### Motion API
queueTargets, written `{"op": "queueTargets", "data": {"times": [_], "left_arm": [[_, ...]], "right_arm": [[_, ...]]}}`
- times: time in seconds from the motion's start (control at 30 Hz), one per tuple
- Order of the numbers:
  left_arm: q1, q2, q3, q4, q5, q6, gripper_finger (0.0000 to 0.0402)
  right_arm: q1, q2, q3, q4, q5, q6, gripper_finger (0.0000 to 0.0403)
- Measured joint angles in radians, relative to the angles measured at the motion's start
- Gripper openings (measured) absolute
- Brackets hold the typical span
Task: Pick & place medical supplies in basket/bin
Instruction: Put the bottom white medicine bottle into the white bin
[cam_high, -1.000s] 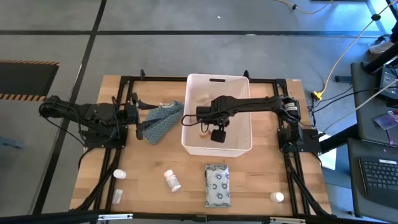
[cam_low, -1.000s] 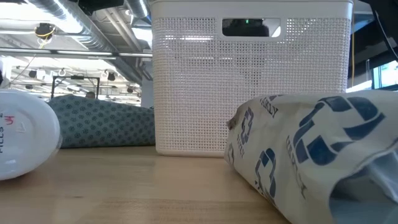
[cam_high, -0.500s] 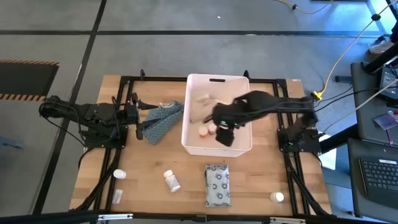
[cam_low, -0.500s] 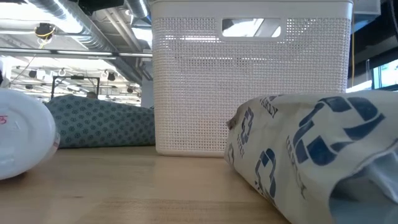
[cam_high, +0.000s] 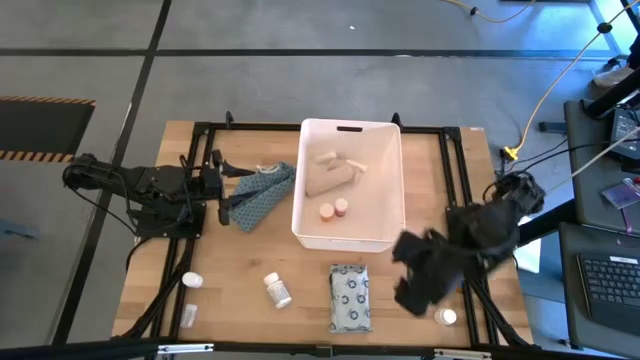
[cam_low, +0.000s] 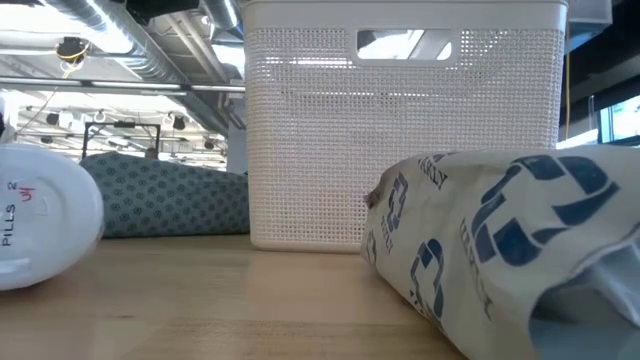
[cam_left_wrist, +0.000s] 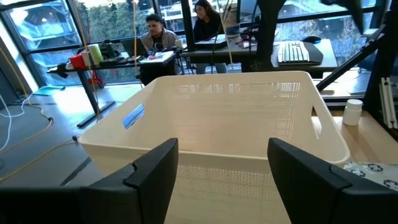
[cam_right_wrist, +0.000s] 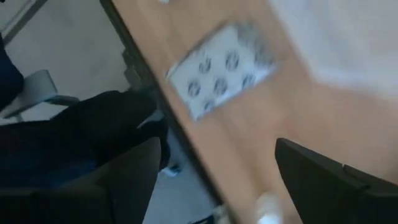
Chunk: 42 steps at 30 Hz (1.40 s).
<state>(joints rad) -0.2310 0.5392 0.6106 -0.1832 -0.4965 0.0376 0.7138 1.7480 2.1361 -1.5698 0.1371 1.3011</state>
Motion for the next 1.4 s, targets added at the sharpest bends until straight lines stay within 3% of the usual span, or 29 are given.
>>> {"op": "queueTargets", "data": {"times": [0.23,0.43,0.53,0.73,1.1,1.23,1.4], "left_arm": [[0.0,0.0,0.0,0.0,0.0,-0.005,0.0242],[0.0,0.0,0.0,0.009,0.0,-0.074,0.0242],[0.0,0.0,0.0,0.029,0.0,-0.08,0.0242],[0.0,0.0,0.0,0.048,0.0,-0.107,0.0242],[0.0,0.0,0.0,0.055,0.0,-0.106,0.0242],[0.0,0.0,0.0,0.056,0.0,-0.106,0.0242],[0.0,0.0,0.0,0.061,0.0,-0.106,0.0242]], "right_arm": [[0.204,0.137,-0.001,-0.001,-0.001,0.447,0.0316],[0.304,0.26,-0.002,-0.001,-0.046,0.648,0.0316],[0.326,0.269,-0.04,0.002,-0.083,0.674,0.0316],[0.327,0.178,-0.244,-0.004,-0.196,0.763,0.0316],[0.406,0.068,-0.465,0.053,-0.236,0.895,0.0316],[0.417,0.07,-0.507,0.052,-0.236,0.857,0.0316],[0.417,0.07,-0.581,0.056,-0.232,0.669,0.0316]]}}
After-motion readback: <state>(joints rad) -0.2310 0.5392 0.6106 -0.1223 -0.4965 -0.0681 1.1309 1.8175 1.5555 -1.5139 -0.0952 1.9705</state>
